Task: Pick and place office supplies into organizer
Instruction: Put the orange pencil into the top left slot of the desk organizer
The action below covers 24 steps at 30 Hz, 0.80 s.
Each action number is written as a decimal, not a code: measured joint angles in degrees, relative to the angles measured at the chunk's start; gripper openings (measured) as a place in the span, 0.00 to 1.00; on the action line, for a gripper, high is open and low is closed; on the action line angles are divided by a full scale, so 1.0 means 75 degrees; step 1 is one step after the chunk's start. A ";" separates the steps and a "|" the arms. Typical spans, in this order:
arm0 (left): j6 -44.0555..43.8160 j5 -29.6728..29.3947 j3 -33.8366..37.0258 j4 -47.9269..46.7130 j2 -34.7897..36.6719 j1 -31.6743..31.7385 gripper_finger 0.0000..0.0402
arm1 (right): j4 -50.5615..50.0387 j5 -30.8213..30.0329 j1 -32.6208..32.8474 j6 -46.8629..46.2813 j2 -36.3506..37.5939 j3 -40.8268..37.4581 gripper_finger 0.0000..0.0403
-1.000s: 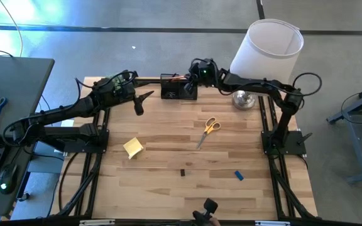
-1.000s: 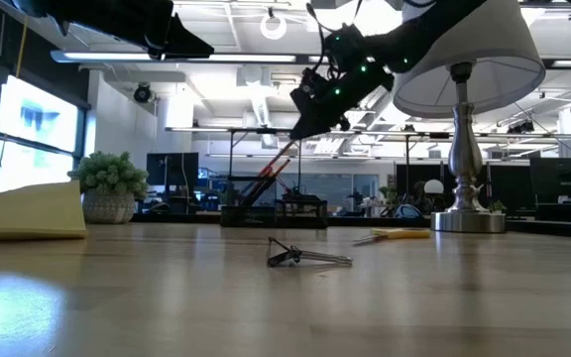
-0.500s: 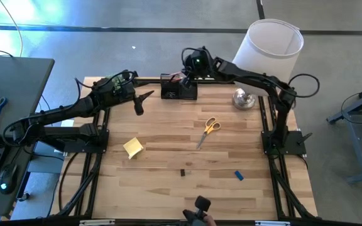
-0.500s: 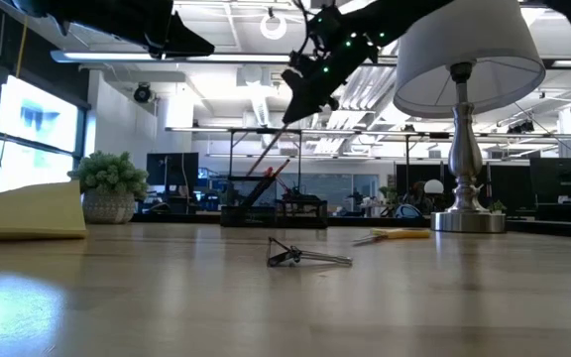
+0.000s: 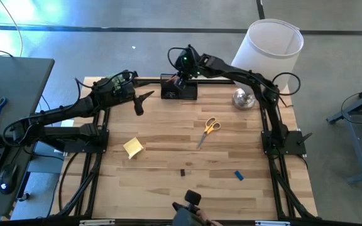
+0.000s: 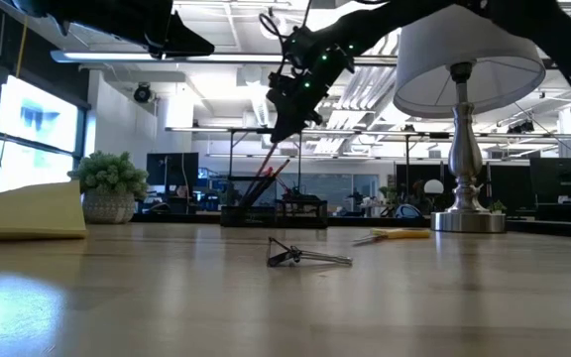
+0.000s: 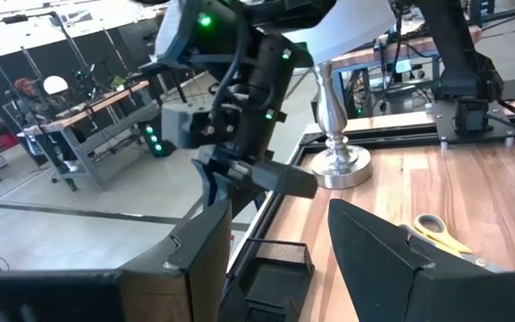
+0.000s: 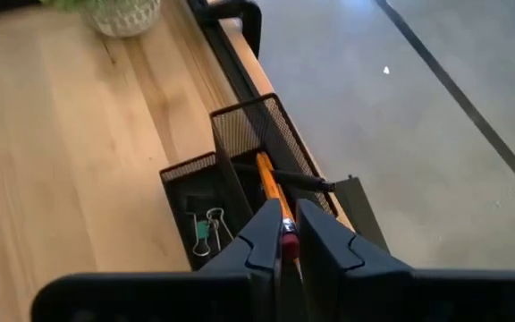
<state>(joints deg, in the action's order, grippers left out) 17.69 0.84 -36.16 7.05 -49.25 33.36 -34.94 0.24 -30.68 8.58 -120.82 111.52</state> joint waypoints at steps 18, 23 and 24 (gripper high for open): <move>0.0009 -0.0001 -0.0001 -0.0102 0.0000 0.0000 0.45 | -0.0798 0.0036 -0.0009 0.0228 -0.0573 0.0841 0.19; 0.0010 -0.0001 0.0000 -0.0118 0.0000 0.0000 0.45 | -0.0912 0.0034 0.0039 0.0265 -0.0470 0.0841 0.31; 0.0011 -0.0002 -0.0001 -0.0122 0.0000 0.0000 0.45 | -0.0913 0.0005 0.0057 0.0272 -0.0410 0.0841 0.33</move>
<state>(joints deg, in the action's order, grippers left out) 17.78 0.82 -36.17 6.13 -49.25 33.36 -41.79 0.28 -30.25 10.62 -123.90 117.82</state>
